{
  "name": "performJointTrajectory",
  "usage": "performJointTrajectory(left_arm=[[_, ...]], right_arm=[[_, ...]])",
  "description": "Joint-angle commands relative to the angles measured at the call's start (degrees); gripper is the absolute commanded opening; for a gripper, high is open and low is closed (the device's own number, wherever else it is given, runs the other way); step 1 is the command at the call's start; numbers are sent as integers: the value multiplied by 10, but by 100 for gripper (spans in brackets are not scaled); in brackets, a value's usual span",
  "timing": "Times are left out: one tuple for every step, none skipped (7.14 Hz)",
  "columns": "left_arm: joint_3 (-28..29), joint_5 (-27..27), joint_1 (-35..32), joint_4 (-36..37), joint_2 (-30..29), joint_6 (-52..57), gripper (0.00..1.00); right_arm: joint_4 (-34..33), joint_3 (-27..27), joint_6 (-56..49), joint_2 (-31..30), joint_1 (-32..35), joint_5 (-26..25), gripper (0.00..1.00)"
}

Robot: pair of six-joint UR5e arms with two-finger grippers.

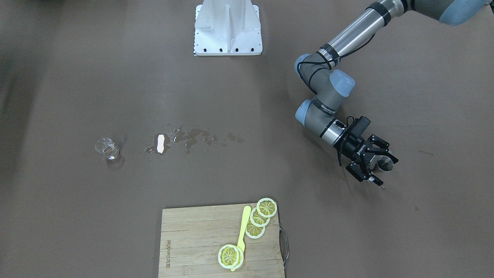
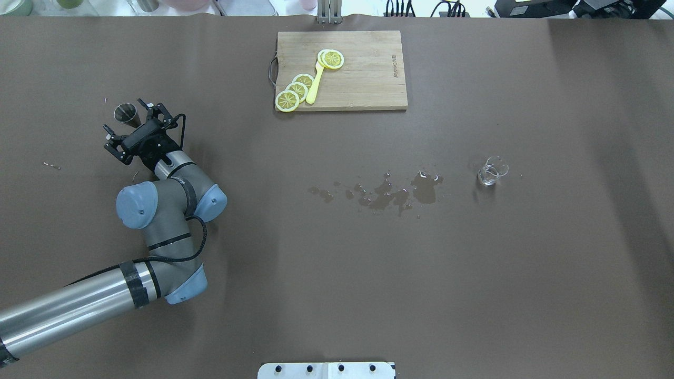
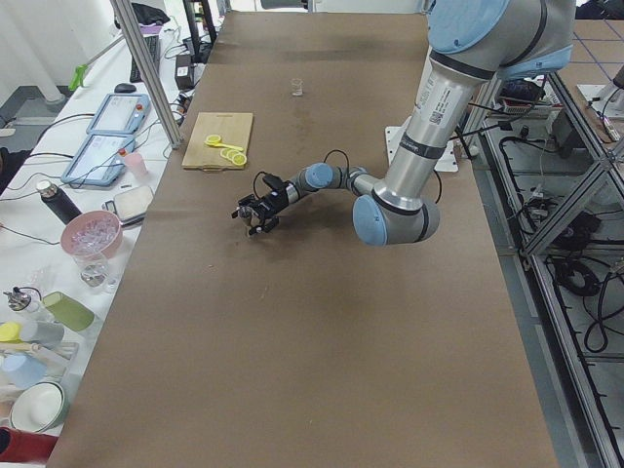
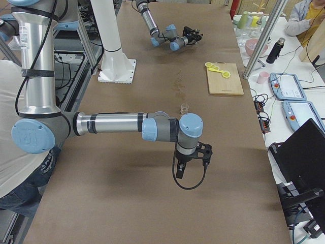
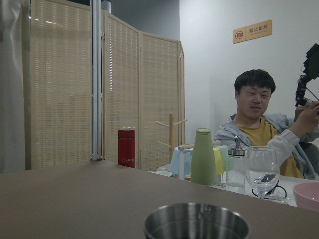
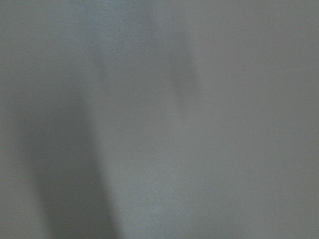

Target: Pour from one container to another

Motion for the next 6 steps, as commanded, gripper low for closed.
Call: performJointTrajectory(left_arm=[[-3,4,0,0,-1,0,99],[-8,4,0,1,-1,1,99],[-13,5,0,3,-1,2,99],[-14,5,1,5,-1,2,99],[-27,12,2,31,0,0,99],[-29,13,2,36,0,-1,99]], right_arm=[[0,2,-2,2,-2,-3,100],[20,0,-4,0,-2,-2,100],[30,0,-3,-2,-2,-3,100],[29,-2,-3,-6,-3,-3,100],[30,-2,-3,-6,-3,-1,100],[30,-2,-3,-6,-3,1,100]])
